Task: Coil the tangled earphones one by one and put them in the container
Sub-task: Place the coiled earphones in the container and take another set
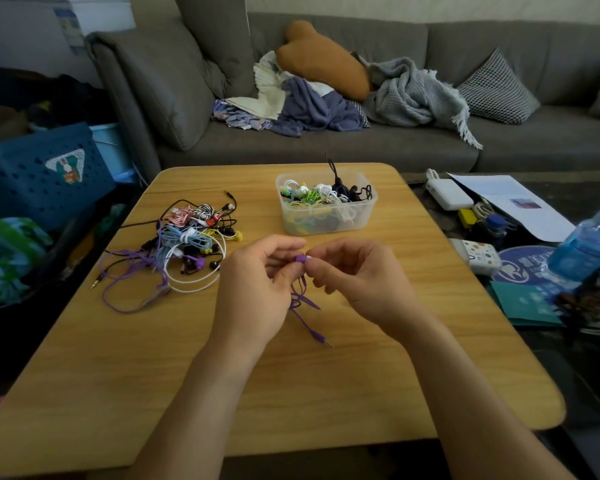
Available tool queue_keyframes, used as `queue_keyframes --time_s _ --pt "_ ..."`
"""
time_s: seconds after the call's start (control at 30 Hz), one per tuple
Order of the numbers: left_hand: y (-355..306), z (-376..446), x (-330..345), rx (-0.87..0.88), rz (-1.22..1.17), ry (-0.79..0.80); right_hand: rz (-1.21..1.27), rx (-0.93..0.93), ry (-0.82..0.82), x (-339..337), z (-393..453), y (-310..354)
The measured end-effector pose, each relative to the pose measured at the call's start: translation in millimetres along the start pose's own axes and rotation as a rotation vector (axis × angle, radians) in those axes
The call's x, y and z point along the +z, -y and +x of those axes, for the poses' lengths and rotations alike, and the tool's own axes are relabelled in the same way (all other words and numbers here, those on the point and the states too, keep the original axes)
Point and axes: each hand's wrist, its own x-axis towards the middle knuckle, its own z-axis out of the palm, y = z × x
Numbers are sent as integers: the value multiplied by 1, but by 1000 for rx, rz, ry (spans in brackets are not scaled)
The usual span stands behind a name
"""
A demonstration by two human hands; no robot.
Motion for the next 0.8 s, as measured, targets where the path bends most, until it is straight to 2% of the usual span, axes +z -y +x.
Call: queue_keyframes --time_s 0.17,0.33,0.43,0.5,0.6,0.8 --pt "0 0 1 13 30 23 125 115 52 -2 -1 -1" --pt "-1 0 0 -50 -48 36 82 113 96 -9 -3 6" --pt "0 0 0 -92 -95 41 57 142 20 -14 -3 5" --pt "1 -1 0 -182 -199 34 -8 154 -43 -17 -3 3" --pt "-2 1 1 -372 -469 48 -60 164 15 -15 -3 2" --pt "-3 3 -2 -492 -660 96 123 201 124 -9 -2 1"
